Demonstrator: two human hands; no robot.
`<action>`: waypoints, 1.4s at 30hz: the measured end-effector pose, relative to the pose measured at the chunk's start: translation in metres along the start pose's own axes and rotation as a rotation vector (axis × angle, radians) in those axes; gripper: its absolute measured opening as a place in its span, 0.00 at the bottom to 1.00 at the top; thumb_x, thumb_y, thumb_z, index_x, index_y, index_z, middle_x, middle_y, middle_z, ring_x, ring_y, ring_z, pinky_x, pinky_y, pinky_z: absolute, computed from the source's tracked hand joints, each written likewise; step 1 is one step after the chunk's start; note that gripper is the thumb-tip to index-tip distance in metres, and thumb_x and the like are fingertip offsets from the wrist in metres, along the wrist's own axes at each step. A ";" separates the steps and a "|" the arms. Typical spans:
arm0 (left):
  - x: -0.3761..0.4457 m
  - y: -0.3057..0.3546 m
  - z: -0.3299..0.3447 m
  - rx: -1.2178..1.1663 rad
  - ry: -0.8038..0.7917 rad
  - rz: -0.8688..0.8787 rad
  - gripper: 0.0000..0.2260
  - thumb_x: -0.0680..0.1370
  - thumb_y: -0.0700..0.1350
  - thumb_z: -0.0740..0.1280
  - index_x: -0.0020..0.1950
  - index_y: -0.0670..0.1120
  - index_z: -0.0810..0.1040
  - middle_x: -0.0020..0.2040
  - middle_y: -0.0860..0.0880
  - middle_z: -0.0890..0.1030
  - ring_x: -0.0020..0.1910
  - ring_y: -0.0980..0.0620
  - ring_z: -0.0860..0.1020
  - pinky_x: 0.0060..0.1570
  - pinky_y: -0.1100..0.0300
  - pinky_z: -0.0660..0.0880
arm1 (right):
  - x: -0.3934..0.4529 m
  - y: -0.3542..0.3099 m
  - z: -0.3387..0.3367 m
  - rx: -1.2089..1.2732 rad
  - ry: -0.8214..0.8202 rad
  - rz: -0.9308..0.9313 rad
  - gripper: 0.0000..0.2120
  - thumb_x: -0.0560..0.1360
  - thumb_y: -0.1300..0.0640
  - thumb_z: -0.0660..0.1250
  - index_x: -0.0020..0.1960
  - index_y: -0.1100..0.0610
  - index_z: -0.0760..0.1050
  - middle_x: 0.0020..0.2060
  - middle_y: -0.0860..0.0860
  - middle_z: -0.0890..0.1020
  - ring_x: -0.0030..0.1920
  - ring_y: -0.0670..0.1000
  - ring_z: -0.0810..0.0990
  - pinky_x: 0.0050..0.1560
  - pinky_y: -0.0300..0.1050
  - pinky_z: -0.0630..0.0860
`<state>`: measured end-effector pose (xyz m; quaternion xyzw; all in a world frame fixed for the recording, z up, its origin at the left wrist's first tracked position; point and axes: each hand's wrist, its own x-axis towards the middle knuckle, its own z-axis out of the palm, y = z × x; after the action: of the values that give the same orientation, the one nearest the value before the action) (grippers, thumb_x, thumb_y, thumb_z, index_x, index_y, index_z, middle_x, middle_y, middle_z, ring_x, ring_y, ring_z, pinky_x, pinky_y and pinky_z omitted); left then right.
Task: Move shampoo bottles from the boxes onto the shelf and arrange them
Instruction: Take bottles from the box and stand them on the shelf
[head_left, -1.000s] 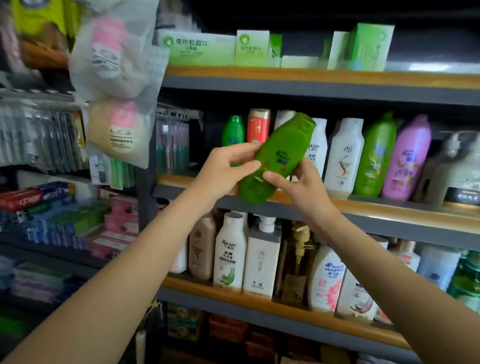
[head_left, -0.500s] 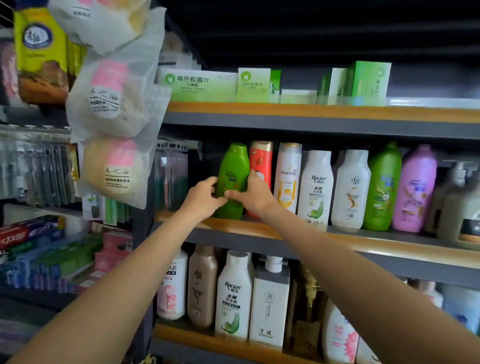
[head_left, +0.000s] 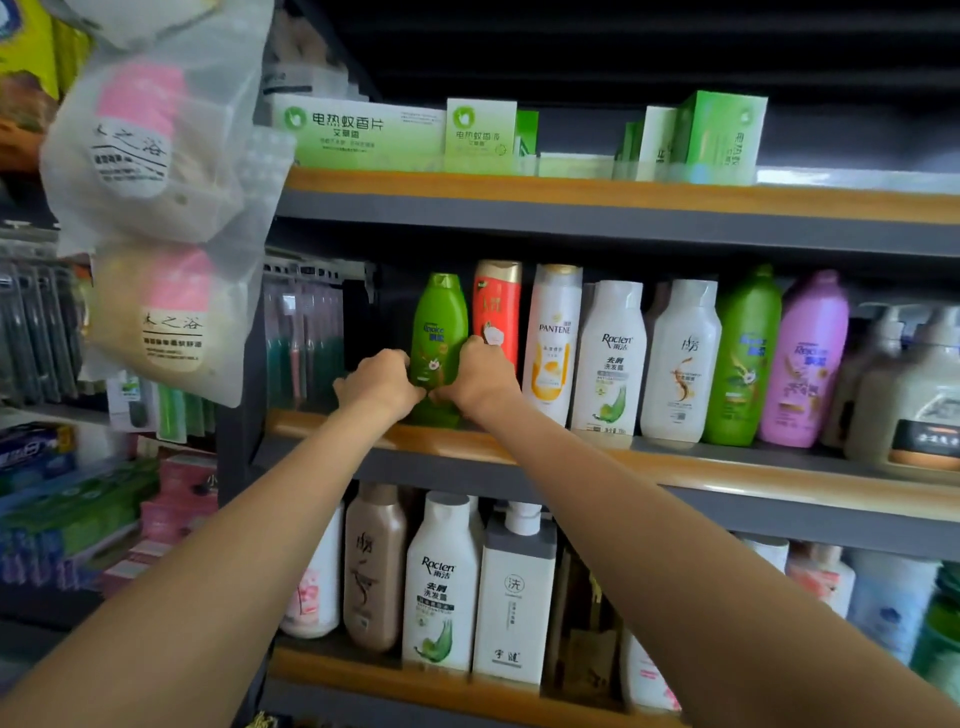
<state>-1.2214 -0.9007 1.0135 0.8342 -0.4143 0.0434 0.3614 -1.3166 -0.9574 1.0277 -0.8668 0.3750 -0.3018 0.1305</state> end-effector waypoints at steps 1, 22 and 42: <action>0.001 0.000 0.002 0.010 0.016 -0.015 0.15 0.76 0.50 0.67 0.61 0.50 0.75 0.58 0.46 0.79 0.61 0.43 0.74 0.65 0.47 0.65 | 0.001 0.000 0.002 0.010 0.002 0.008 0.31 0.69 0.55 0.75 0.64 0.64 0.64 0.60 0.60 0.74 0.61 0.60 0.75 0.57 0.49 0.73; -0.199 0.054 0.108 -0.229 -0.110 0.887 0.15 0.73 0.36 0.61 0.59 0.41 0.75 0.53 0.44 0.77 0.52 0.46 0.75 0.48 0.60 0.67 | -0.207 0.163 -0.066 -0.023 0.035 -0.090 0.08 0.73 0.53 0.64 0.41 0.58 0.76 0.32 0.54 0.83 0.28 0.46 0.80 0.34 0.40 0.77; -0.403 -0.008 0.302 0.402 -0.959 0.776 0.14 0.77 0.40 0.58 0.62 0.43 0.72 0.62 0.44 0.72 0.63 0.44 0.69 0.59 0.52 0.64 | -0.427 0.358 0.099 -0.422 -1.461 0.059 0.16 0.75 0.51 0.64 0.61 0.54 0.75 0.51 0.44 0.78 0.58 0.52 0.77 0.41 0.32 0.72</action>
<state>-1.5476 -0.8248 0.6371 0.6019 -0.7849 -0.1298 -0.0690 -1.6885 -0.8917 0.6060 -0.8424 0.2663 0.4304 0.1850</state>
